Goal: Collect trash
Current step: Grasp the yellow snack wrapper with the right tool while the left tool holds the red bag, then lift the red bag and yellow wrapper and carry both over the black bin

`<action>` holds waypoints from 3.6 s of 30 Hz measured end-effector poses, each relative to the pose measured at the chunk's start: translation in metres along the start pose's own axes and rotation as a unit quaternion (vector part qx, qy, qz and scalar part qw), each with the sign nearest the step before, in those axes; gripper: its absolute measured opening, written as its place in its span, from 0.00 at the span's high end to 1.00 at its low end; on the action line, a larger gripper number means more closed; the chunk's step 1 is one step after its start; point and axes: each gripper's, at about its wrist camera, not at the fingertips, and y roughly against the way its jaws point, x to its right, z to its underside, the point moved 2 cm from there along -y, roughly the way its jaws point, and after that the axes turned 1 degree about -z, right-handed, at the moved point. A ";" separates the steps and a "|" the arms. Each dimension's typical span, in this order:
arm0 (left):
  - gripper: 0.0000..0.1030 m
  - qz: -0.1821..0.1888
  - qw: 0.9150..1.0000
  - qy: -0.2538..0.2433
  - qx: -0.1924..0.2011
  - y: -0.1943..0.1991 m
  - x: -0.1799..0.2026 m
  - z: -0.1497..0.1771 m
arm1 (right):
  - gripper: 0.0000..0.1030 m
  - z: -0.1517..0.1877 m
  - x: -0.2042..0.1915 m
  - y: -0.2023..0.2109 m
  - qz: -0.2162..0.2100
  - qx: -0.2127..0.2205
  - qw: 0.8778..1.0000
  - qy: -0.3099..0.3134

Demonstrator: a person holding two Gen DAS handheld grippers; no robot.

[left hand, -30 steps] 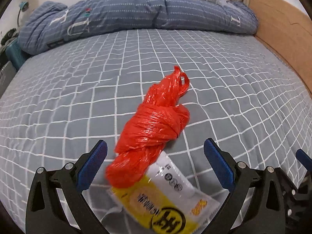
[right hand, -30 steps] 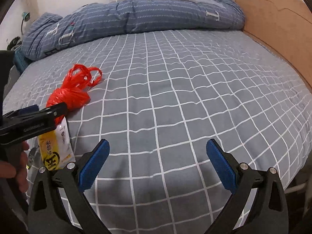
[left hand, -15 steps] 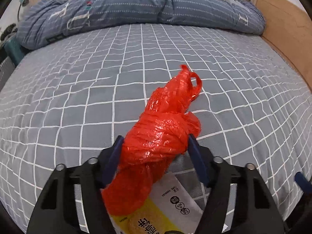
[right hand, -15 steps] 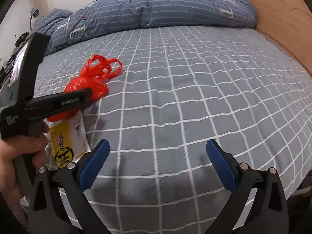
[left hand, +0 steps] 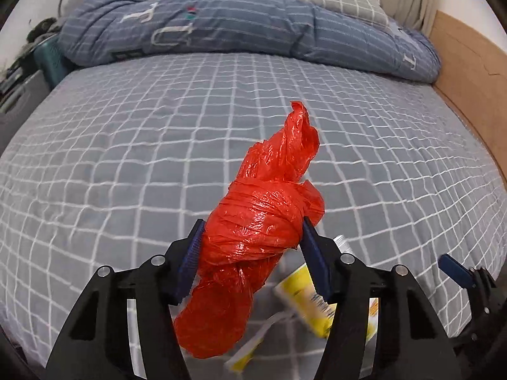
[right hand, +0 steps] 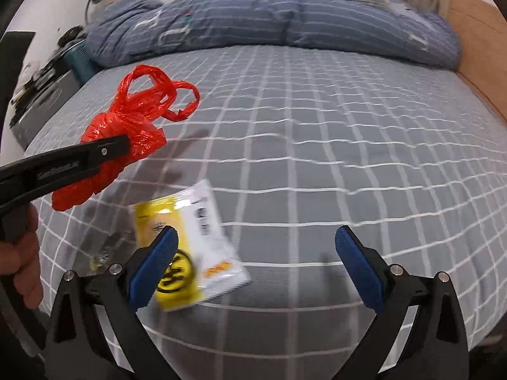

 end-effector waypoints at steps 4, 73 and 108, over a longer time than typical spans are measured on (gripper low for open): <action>0.44 -0.008 1.000 0.013 -0.007 0.006 -0.024 0.009 | 0.07 0.000 -0.023 -0.011 -0.014 -0.014 1.000 0.017; 0.44 -0.001 1.000 0.004 -0.026 0.041 -0.060 0.086 | 0.62 -0.007 -0.022 0.024 0.017 0.015 1.000 -0.002; 0.43 0.005 1.000 0.025 0.008 0.117 -0.059 0.132 | 0.62 0.057 -0.046 0.091 0.007 0.023 1.000 -0.006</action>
